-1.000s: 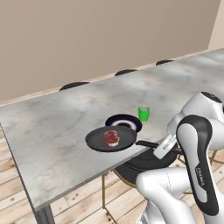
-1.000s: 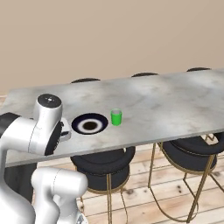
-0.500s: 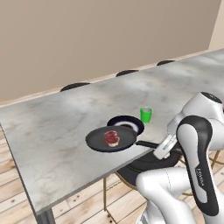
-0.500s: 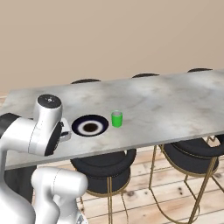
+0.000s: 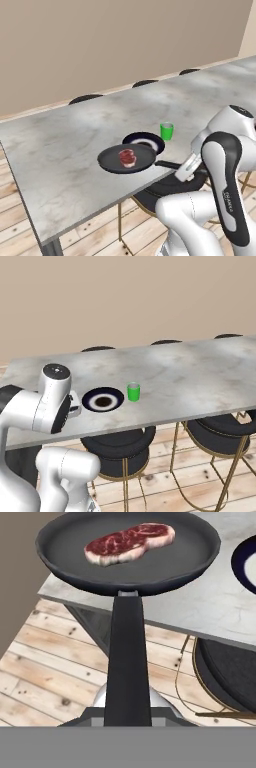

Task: Pick up the pan with the steak in it and place it on the dining table. Then place the steak on the plate.

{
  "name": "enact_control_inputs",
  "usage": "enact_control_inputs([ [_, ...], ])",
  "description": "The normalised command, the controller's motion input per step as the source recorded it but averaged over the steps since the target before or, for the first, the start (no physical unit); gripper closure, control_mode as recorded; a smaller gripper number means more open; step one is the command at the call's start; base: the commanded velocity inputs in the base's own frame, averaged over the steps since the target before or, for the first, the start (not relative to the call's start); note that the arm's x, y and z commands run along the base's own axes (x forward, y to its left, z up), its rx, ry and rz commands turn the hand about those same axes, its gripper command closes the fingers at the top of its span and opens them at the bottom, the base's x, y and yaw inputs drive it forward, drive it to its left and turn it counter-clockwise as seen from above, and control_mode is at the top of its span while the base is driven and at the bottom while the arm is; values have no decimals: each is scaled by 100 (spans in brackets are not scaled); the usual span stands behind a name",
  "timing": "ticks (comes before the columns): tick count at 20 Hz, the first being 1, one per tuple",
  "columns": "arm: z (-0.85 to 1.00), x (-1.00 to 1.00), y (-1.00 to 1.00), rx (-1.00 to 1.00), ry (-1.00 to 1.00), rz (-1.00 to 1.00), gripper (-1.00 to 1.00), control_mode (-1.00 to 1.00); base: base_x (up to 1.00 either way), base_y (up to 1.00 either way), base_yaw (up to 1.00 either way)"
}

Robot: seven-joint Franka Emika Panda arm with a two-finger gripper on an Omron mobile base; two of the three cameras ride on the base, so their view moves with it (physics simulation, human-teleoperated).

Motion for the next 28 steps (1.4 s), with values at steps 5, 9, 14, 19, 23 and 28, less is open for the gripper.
enact_control_inputs([
  [5, -10, 18, 3, 0, 0, 0, 100, -100, 0, 0, 0],
  [9, -16, 29, 13, 0, 0, 0, 100, -100, 0, 0, 0],
  [14, -21, 35, 26, 0, 0, 0, 100, -100, 0, 0, 0],
  [19, -26, 38, 31, 0, 0, 0, 100, -100, 0, 0, 0],
  [23, -29, 41, 38, -3, 0, 0, 100, -100, 0, 0, 0],
  [28, -35, 49, 30, -3, 0, 0, 100, -100, 0, 0, 0],
])
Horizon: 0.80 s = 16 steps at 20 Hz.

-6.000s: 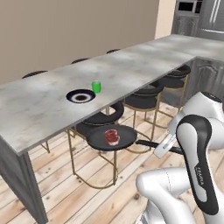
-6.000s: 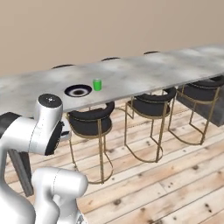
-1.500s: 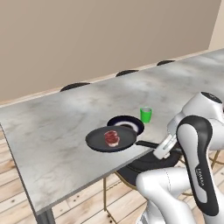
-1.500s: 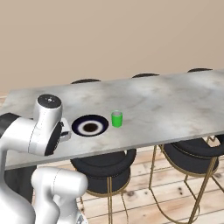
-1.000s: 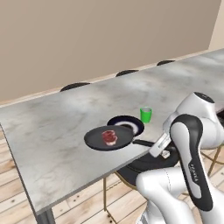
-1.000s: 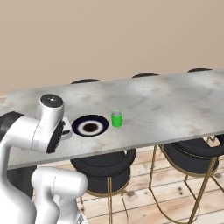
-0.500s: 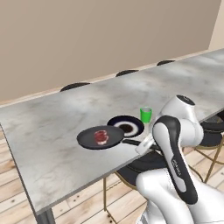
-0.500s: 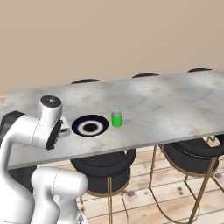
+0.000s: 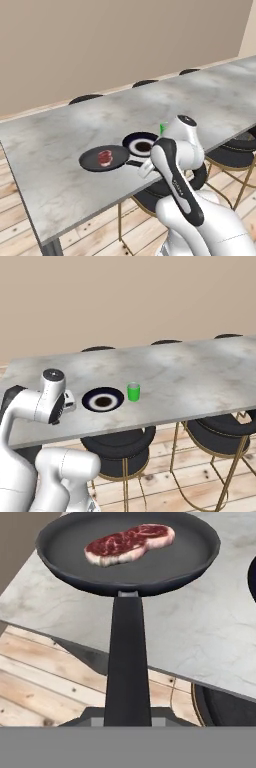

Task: Pick up the pan with the steak in it and place it on the dining table. Then place the steak on the plate.

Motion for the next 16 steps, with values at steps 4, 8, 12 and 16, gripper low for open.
enact_control_inputs([
  [4, -33, 53, 17, -1, 0, 0, 100, -100, 0, 0, 0],
  [8, -42, 39, -1, 0, -2, 0, 100, -100, 0, 0, 0],
  [12, -41, 37, 0, 0, -2, 0, 100, -100, 0, 0, 0],
  [16, -39, 25, 0, 0, -4, 0, 100, -100, 0, 0, 0],
])
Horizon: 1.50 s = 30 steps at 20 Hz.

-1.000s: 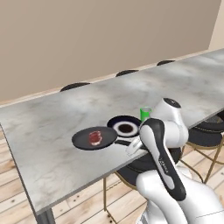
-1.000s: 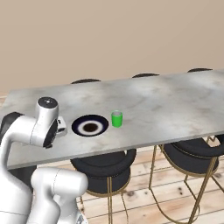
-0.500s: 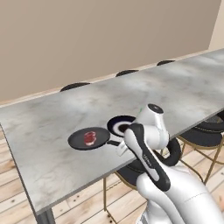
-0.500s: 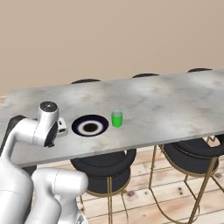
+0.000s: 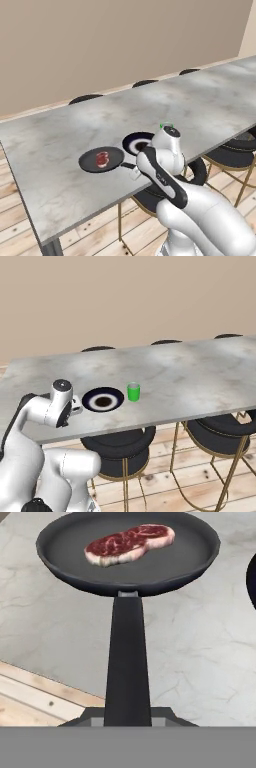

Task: Pick up the pan with the steak in it and place it on the dining table. Then place the steak on the plate.

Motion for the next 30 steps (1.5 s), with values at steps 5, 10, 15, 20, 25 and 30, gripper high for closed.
enact_control_inputs([
  [5, -30, 10, 1, 0, -1, 0, 100, -100, 0, 0, 0],
  [10, -12, 0, 0, 0, -1, 0, 100, -100, 0, 0, 0],
  [15, -36, 0, -2, 3, -4, 0, 100, -100, 0, 0, 0],
  [20, -39, 12, 0, 2, -8, 0, 100, -100, 0, 0, 0],
  [25, -42, 10, 0, 0, -7, 0, 100, -100, 0, 0, 0],
  [30, -58, 0, 0, 0, -7, 0, 100, -100, 0, 0, 0],
])
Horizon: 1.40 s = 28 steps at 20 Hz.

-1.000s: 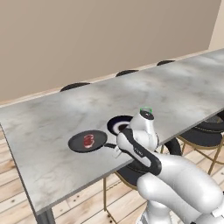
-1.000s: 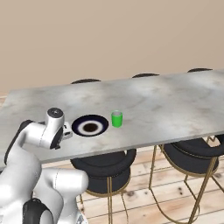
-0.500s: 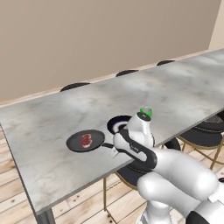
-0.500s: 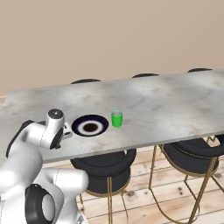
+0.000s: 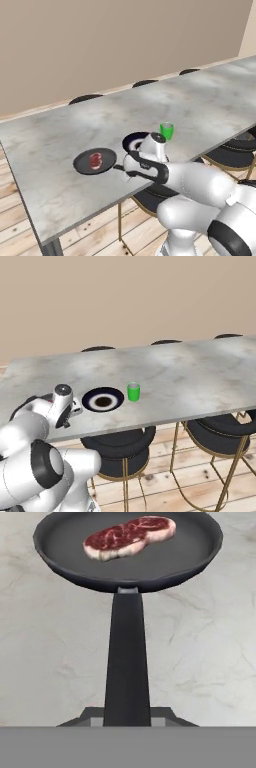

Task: Pick up the pan with the steak in it and place it on the dining table. Then place the steak on the plate.

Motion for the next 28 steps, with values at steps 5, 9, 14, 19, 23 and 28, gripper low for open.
enact_control_inputs([
  [5, -54, -16, -8, 0, -9, 0, 100, -100, 0, 0, 0],
  [9, -31, -9, -2, 0, -4, 0, 100, -100, 0, 0, 0],
  [14, 0, 0, 0, 0, 0, 0, -100, -100, 0, 0, 0],
  [19, 2, 0, 0, 0, 0, -1, -100, -100, 0, 0, 0],
  [23, 23, 0, 0, 0, 3, -7, -100, -100, 0, 0, 0],
  [28, 35, 0, 0, 0, 5, -8, -100, -100, 0, 0, 0],
])
